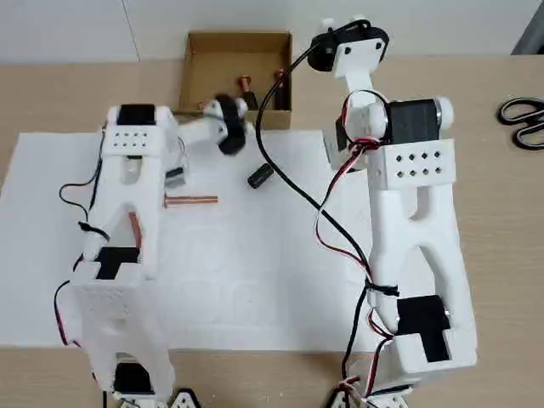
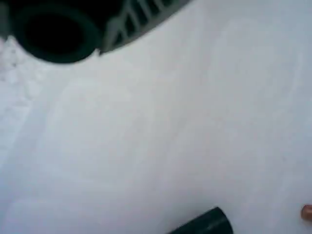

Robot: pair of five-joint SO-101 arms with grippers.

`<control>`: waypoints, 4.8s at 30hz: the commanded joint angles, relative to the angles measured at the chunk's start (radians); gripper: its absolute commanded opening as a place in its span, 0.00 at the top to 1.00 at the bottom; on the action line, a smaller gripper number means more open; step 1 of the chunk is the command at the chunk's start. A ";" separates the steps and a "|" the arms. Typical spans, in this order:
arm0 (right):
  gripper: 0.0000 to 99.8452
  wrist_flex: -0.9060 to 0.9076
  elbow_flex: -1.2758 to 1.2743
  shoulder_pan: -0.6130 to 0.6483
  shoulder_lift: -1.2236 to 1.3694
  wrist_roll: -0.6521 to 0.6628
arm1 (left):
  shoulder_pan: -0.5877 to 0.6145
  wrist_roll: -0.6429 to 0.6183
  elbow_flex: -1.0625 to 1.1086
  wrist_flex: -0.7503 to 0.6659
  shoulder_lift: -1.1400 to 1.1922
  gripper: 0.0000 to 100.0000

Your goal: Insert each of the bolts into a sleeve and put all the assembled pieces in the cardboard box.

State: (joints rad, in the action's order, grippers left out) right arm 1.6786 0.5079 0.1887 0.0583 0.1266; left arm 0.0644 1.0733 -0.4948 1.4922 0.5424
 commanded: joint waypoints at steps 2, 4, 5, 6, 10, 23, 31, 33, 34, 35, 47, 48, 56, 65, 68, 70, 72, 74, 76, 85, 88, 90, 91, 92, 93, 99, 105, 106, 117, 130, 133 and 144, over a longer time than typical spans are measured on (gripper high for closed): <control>0.99 0.001 0.012 -0.012 -0.062 0.008 | 0.017 -0.362 -0.254 0.112 -0.014 0.88; 0.99 0.001 0.012 -0.012 -0.062 0.008 | 0.018 -0.542 -0.374 0.216 -0.014 0.88; 0.99 0.001 0.012 -0.012 -0.062 0.008 | 0.015 -0.628 -0.424 0.269 -0.014 0.88; 0.99 0.001 0.012 -0.012 -0.062 0.008 | 0.017 -0.718 -0.453 0.261 -0.014 0.88; 0.99 0.001 0.014 -0.012 -0.064 0.009 | 0.058 -1.063 -0.490 0.262 -0.089 0.88; 0.99 0.005 0.012 -0.012 -0.064 0.003 | 0.057 -1.602 0.163 0.241 -0.720 0.87; 0.99 0.007 0.008 -0.005 -0.064 0.000 | 0.052 -1.901 0.608 -0.074 -0.772 0.87; 1.00 0.008 0.008 -0.005 -0.064 0.000 | 0.052 -1.967 0.691 -0.144 -0.772 0.87; 1.00 0.008 0.008 -0.005 -0.064 0.000 | 0.049 -1.995 0.725 -0.181 -0.770 0.87; 1.00 0.008 0.008 -0.005 -0.064 -0.003 | 0.048 -2.010 0.757 -0.224 -0.770 0.87; 1.00 0.008 0.008 -0.005 -0.064 -0.031 | 0.021 -2.140 1.061 -0.635 -0.770 0.87; 1.00 0.008 0.008 -0.005 -0.064 -0.031 | 0.021 -2.148 1.089 -0.666 -0.770 0.87; 1.00 0.008 0.008 -0.005 -0.064 -0.032 | 0.009 -2.154 1.164 -0.772 -0.686 0.87; 1.00 0.008 0.008 -0.005 -0.064 -0.032 | -0.025 -2.208 1.040 -0.706 -0.548 0.87; 1.00 0.008 0.006 -0.005 -0.064 -0.032 | -0.032 -2.223 0.997 -0.684 -0.520 0.87; 1.00 0.008 0.006 -0.005 -0.064 -0.032 | -0.029 -2.237 0.977 -0.684 -0.496 0.87; 1.00 0.008 0.006 -0.005 -0.064 -0.032 | -0.029 -2.242 0.964 -0.684 -0.468 0.88; 1.00 0.008 0.006 -0.005 -0.064 -0.032 | -0.028 -2.243 0.949 -0.683 -0.436 0.88; 1.00 0.008 0.006 -0.005 -0.064 -0.032 | -0.028 -2.243 0.934 -0.683 -0.404 0.88; 1.00 0.008 0.006 -0.005 -0.064 -0.032 | -0.028 -2.245 0.891 -0.683 -0.330 0.95; 1.00 0.008 0.006 -0.005 -0.062 -0.032 | -0.031 -2.242 0.874 -0.683 -0.331 0.99; 1.00 0.008 0.006 -0.005 -0.061 -0.032 | -0.034 -2.240 0.862 -0.674 -0.331 0.99; 1.00 0.008 0.006 -0.005 -0.061 -0.032 | -0.035 -2.240 0.846 -0.652 -0.331 1.00; 1.00 0.008 0.006 -0.007 -0.061 -0.032 | -0.037 -2.239 0.820 -0.617 -0.331 1.00; 1.00 0.008 0.006 -0.007 -0.061 -0.032 | -0.043 -2.225 0.785 -0.569 -0.331 1.00; 1.00 0.008 0.006 -0.007 -0.062 -0.032 | -0.084 -1.910 0.464 -0.141 -0.322 1.00; 1.00 0.008 0.006 -0.007 -0.062 -0.032 | -0.058 -1.327 0.357 0.069 -0.322 1.00; 1.00 0.010 0.006 -0.005 -0.062 -0.032 | -0.055 -1.232 0.357 0.071 -0.322 1.00; 1.00 0.010 -0.009 -0.005 -0.064 -0.032 | -0.032 -0.965 0.374 0.061 -0.184 1.00; 1.00 0.010 -0.063 -0.005 -0.065 -0.034 | -0.035 -0.971 0.366 0.018 -0.068 0.91; 1.00 0.008 -0.063 -0.005 -0.065 -0.034 | -0.037 -0.971 0.366 0.020 -0.117 0.91; 1.00 0.008 -0.063 -0.005 -0.065 -0.034 | -0.032 -0.971 0.366 -0.025 -0.029 0.91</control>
State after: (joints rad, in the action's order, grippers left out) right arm 1.6786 0.4373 0.1872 0.0583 0.1020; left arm 0.0276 0.1066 -0.1158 1.5029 0.5025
